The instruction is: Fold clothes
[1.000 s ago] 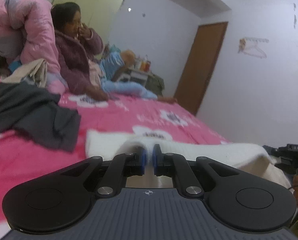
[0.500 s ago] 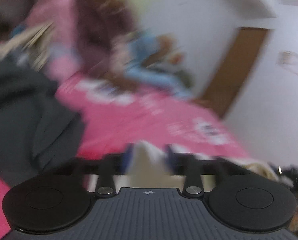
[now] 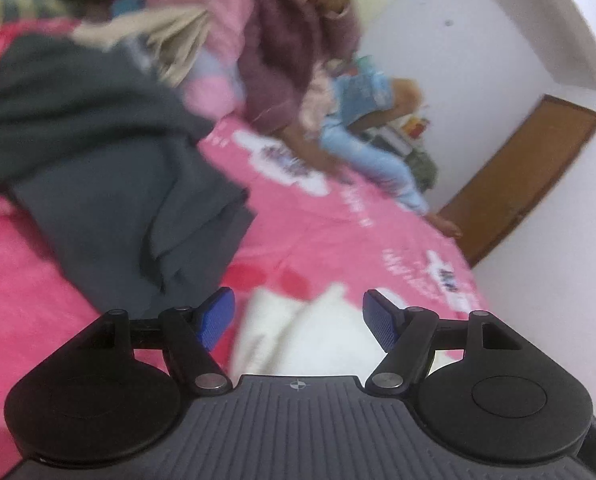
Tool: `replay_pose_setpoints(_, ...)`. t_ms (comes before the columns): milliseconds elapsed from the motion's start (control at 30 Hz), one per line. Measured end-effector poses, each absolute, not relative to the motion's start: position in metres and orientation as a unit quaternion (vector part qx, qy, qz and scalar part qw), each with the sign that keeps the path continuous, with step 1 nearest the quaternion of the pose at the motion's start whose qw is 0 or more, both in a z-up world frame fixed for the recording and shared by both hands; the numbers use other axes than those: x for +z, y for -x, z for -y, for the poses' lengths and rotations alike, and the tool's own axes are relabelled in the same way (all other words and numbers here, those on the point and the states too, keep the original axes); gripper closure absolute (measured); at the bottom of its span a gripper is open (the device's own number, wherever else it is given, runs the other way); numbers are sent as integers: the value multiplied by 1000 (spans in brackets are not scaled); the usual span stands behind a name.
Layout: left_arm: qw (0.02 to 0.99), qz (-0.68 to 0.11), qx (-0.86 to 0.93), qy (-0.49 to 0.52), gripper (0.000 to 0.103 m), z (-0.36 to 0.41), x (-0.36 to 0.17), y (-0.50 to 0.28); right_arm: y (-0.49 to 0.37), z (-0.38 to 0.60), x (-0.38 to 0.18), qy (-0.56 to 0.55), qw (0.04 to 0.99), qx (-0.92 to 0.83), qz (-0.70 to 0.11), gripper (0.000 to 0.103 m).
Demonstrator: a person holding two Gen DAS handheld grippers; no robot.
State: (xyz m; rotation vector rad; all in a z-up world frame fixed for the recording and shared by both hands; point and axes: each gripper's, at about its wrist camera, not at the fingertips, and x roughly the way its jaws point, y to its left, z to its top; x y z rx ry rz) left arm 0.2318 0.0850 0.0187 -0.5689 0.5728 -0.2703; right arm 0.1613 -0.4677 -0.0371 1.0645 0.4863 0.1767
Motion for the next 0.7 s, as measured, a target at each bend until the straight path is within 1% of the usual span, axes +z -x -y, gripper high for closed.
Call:
replay_pose_setpoints(33,915,-269,-139,266,32,-87,34,-219,-158,459,-33,-496,828,95,-243,49)
replay_pose_setpoints(67,920,-261,-147,255,32,-88,49,-205,-153,448,-28,-485,828,101,-264,48)
replay_pose_setpoints(100,923,-255,-154,245,28,-89,62,-192,-146,438,-22,-468,832,102,-279,47)
replay_pose_setpoints(133,924,-252,-160,237,22,-88,73,-181,-139,427,-16,-445,842,107,-287,46)
replay_pose_setpoints(167,924,-252,-167,232,19,-87,79,-170,-132,416,-11,-424,849,112,-293,44)
replay_pose_setpoints(200,922,-258,-174,230,13,-84,80,-158,-127,406,-7,-411,852,115,-302,42)
replay_pose_setpoints(233,920,-263,-182,229,10,-81,80,-147,-121,398,-5,-402,852,119,-313,42)
replay_pose_setpoints(267,917,-271,-189,226,9,-76,76,-138,-113,391,-5,-398,851,119,-320,42)
replay_pose_setpoints(333,909,-294,-202,218,9,-60,57,-127,-90,379,-11,-402,848,111,-327,42)
replay_pose_setpoints(500,891,-340,-187,238,9,-27,-17,-114,-33,385,-56,-475,822,25,-313,42)
replay_pose_setpoints(600,882,-352,-143,278,9,-21,-55,-123,-25,395,-83,-508,804,-28,-308,43)
replay_pose_setpoints(700,866,-341,-113,348,8,-31,-75,-140,-33,404,-93,-533,799,-35,-277,43)
